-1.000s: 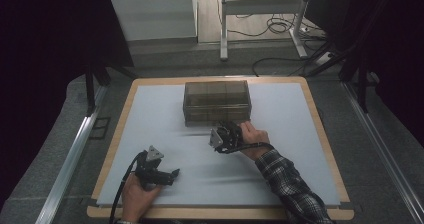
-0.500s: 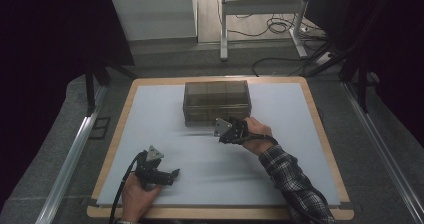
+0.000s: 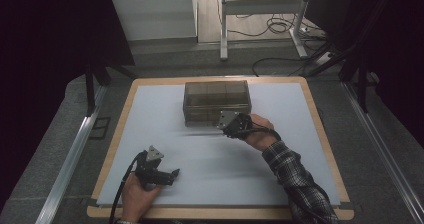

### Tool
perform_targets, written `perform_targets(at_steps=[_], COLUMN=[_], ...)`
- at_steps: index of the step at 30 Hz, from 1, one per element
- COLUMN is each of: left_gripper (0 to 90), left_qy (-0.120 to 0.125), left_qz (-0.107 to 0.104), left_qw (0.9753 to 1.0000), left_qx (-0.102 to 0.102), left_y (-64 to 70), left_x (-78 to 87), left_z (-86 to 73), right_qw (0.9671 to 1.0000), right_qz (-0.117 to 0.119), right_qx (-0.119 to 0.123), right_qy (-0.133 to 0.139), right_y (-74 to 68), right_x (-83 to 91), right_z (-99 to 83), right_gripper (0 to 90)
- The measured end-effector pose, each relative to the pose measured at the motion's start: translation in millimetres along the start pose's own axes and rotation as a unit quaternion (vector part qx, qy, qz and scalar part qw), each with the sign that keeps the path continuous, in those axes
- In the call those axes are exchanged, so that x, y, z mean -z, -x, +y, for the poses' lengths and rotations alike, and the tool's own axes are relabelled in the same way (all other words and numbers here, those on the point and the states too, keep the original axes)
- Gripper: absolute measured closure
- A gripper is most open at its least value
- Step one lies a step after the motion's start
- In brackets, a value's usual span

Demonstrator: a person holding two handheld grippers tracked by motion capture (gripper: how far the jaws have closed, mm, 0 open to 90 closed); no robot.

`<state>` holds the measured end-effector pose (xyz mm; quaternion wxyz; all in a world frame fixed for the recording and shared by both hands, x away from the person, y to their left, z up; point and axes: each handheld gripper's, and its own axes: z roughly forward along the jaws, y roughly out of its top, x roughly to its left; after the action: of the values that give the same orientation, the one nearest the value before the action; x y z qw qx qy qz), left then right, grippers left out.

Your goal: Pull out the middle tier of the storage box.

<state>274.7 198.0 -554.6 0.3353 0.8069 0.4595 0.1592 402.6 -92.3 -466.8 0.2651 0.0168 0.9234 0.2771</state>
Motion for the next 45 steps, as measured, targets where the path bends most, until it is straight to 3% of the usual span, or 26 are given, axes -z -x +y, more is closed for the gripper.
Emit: perform_targets(at_steps=[9, 16, 24, 30, 39, 45], left_gripper=[0.0, 0.0, 0.0, 0.0, 0.0, 0.0], left_qy=[0.0, 0.0, 0.0, 0.0, -0.001, -0.001], left_qz=[0.0, 0.0, 0.0, 0.0, 0.0, 0.0], left_qw=[1.0, 1.0, 1.0, 1.0, 1.0, 1.0], left_qx=[0.0, 0.0, 0.0, 0.0, -0.001, -0.001], left_y=[0.0, 0.0, 0.0, -0.1, -0.1, -0.1], left_x=[0.0, 0.0, 0.0, 0.0, 0.1, 0.1], left_z=[0.0, 0.0, 0.0, 0.0, 0.0, 0.0], right_qw=[0.9991, 0.9983, 0.9957, 0.9944, 0.9884, 0.9859], right_qz=[0.04, 0.055, 0.088, 0.099, 0.142, 0.155], right_qx=[-0.013, -0.015, -0.024, -0.017, -0.009, -0.005], right_qy=[-0.005, -0.012, -0.015, -0.033, -0.053, -0.064], right_y=[18.0, 29.9, 42.6, 49.2, 61.3, 64.8], right_x=[4.8, 4.4, 1.1, -3.8, -14.1, -18.7], right_z=[-4.5, -10.5, -17.2, -21.9, -23.8, -25.1], right_gripper=[69.4, 68.5, 68.6, 68.9, 71.6, 80.3])
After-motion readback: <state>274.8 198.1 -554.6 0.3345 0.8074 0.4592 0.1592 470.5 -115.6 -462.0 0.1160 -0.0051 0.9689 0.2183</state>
